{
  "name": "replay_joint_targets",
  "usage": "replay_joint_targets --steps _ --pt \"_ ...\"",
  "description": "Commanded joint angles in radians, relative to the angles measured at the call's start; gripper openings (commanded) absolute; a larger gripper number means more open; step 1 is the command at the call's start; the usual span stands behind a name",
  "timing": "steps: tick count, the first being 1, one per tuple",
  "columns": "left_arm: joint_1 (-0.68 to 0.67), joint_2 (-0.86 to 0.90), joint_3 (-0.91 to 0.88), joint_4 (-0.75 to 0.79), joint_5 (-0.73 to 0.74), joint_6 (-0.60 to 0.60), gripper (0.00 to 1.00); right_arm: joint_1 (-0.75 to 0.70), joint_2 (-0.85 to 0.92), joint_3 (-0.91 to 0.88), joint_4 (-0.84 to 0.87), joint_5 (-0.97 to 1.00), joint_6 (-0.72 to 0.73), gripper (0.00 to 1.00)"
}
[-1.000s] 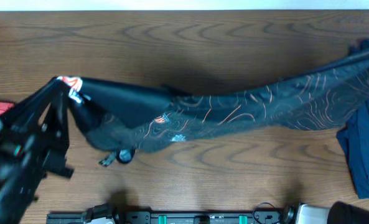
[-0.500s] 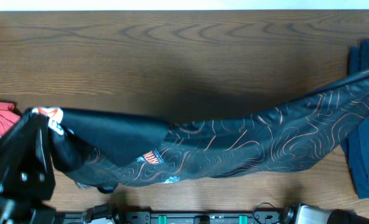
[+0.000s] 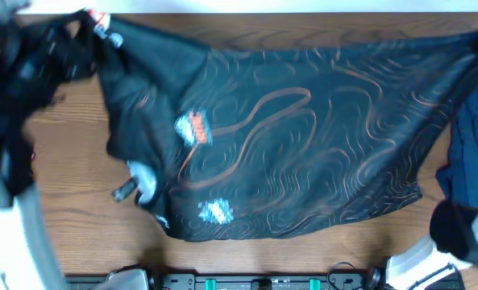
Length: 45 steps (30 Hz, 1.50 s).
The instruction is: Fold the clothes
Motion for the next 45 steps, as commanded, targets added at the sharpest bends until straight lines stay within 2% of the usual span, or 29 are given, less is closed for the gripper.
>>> replay_joint_targets --steps 1,11,24,29,35,40,45 --pt "-0.009 0.143 -0.005 0.008 0.007 0.019 0.06 -0.008 0.072 0.002 0.002 0.0 0.01 0.01" --pt "-0.022 0.528 -0.005 0.179 0.014 0.02 0.06 -0.007 0.343 0.002 0.093 -0.088 -0.048 0.01" --pt "-0.028 0.778 -0.005 0.342 0.014 0.023 0.06 0.043 0.696 0.002 0.251 -0.188 -0.089 0.01" --pt "-0.031 0.83 -0.005 0.323 0.015 0.023 0.06 0.042 0.779 0.002 0.248 -0.192 -0.104 0.01" --pt "-0.03 0.835 -0.005 0.275 0.014 0.065 0.06 0.02 0.789 0.005 0.285 -0.199 -0.145 0.01" --pt "-0.032 0.835 -0.005 0.18 0.021 0.095 0.06 -0.012 0.789 0.006 0.367 -0.27 -0.154 0.01" --pt "-0.035 0.835 -0.005 0.072 0.021 0.179 0.06 -0.038 0.789 0.006 0.401 -0.322 -0.154 0.01"
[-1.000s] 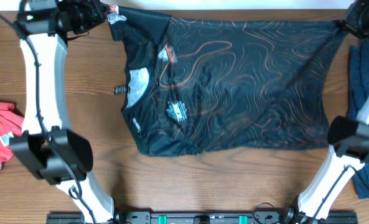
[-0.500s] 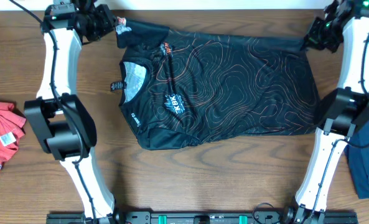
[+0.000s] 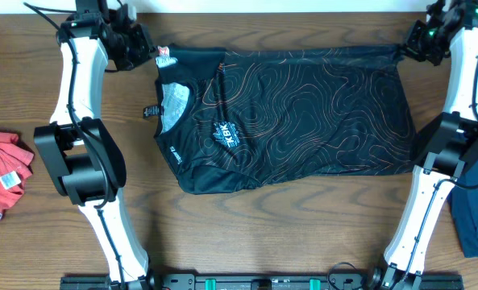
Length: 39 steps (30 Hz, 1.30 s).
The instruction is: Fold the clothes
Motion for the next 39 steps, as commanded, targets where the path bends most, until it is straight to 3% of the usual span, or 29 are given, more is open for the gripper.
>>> replay_joint_targets --steps 1,7,11,17,27,39 --pt "0.001 -0.004 -0.002 -0.038 -0.006 0.098 0.06 -0.024 -0.009 0.012 0.003 -0.032 -0.031 0.01" --pt "0.0 -0.003 -0.002 -0.1 -0.005 0.13 0.06 -0.023 -0.008 0.012 0.015 -0.04 -0.112 0.01" --pt "-0.001 -0.003 -0.002 -0.103 -0.005 0.13 0.06 -0.013 -0.009 0.012 0.116 -0.087 -0.159 0.01" --pt "-0.004 -0.003 -0.002 -0.103 -0.005 0.13 0.06 0.011 -0.009 0.013 0.293 -0.122 -0.112 0.01" --pt "-0.01 -0.003 -0.002 -0.107 -0.005 0.13 0.06 0.072 -0.006 0.013 0.428 0.051 -0.23 0.01" --pt "-0.032 -0.003 -0.005 -0.126 -0.045 0.167 0.06 0.068 0.006 -0.054 0.354 0.143 -0.305 0.01"
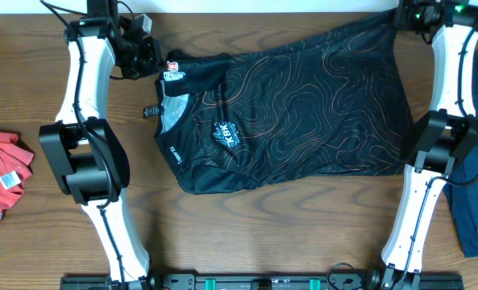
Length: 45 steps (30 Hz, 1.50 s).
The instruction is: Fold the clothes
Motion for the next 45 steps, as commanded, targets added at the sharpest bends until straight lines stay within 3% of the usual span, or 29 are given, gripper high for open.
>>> replay_joint_targets --steps 1,20,45 --pt "-0.001 -0.003 -0.01 -0.002 -0.057 0.026 0.06 -0.017 0.006 -0.049 -0.02 0.039 -0.042 0.01" --pt "-0.05 0.001 -0.253 0.114 -0.09 0.026 0.06 -0.057 0.006 -0.213 -0.117 0.037 -0.042 0.01" --pt "0.01 0.001 -0.327 0.17 -0.163 0.006 0.06 -0.081 0.006 -0.229 -0.409 0.039 -0.06 0.01"
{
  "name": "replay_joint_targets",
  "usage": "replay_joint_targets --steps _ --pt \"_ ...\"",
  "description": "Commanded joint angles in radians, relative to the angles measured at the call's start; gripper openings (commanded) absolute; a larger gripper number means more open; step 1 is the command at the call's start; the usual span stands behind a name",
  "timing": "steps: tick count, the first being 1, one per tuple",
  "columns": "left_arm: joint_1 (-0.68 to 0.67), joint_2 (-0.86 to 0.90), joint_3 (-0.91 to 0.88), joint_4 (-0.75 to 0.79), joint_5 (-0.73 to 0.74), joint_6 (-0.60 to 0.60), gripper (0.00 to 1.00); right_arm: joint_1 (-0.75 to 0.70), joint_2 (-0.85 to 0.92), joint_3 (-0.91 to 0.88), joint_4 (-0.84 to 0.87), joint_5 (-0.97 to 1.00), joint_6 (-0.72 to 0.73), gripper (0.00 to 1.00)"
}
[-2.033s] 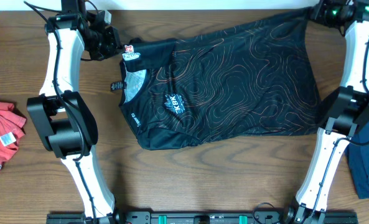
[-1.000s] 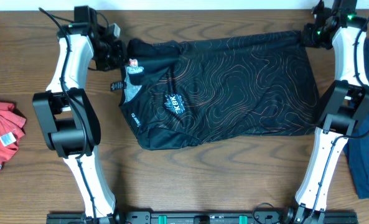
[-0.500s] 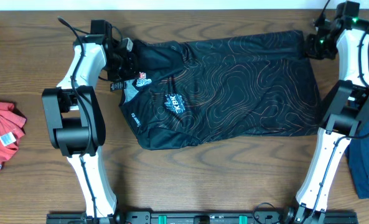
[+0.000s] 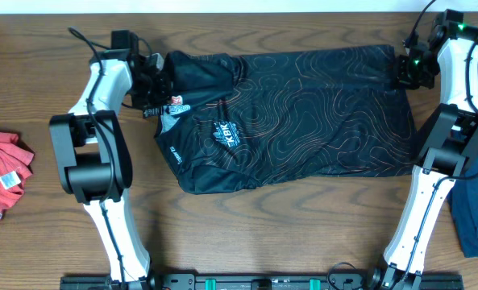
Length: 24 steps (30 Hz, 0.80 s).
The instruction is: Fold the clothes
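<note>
A black shirt [image 4: 303, 113] with orange contour lines lies spread across the middle of the table, its white logo facing up. My left gripper [image 4: 158, 84] is at the shirt's far left shoulder, beside the collar label, and looks shut on the fabric. My right gripper [image 4: 400, 72] sits at the far right corner of the shirt and also looks shut on the cloth. The far edge of the shirt is bunched and turned over between the two grippers.
A crumpled red garment [image 4: 1, 189] lies at the left edge of the table. Part of a blue garment [image 4: 476, 213] shows at the right edge. Both arm bases stand at the front edge, either side of the shirt.
Both grippers have come toward the front from the table's far edge, bringing the shirt's far corners with them. The far edge now lies turned over on the shirt, and the label sits lower.
First the shirt hung spread and blurred close under the camera. Then it lay flat with a gripper at each far corner. After that the far corners were drawn up to the far edge. Now they sit nearer, over the shirt's top part.
</note>
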Motion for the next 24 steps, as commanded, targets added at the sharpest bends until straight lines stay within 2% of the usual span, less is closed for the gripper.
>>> replay_joint_targets --steps 1,9,16,24 --pt "0.035 0.001 -0.008 -0.009 -0.024 -0.005 0.06 -0.015 0.005 -0.005 -0.018 0.007 -0.014 0.01" --pt "0.038 0.001 -0.008 -0.046 -0.023 -0.004 0.06 -0.021 0.005 -0.005 -0.038 0.011 -0.018 0.01" --pt "0.01 0.001 -0.008 -0.089 -0.023 -0.004 0.06 -0.068 0.005 -0.005 -0.007 0.029 0.063 0.01" --pt "-0.014 0.001 -0.008 -0.094 -0.023 -0.005 0.06 -0.111 0.005 -0.005 0.019 0.028 0.064 0.01"
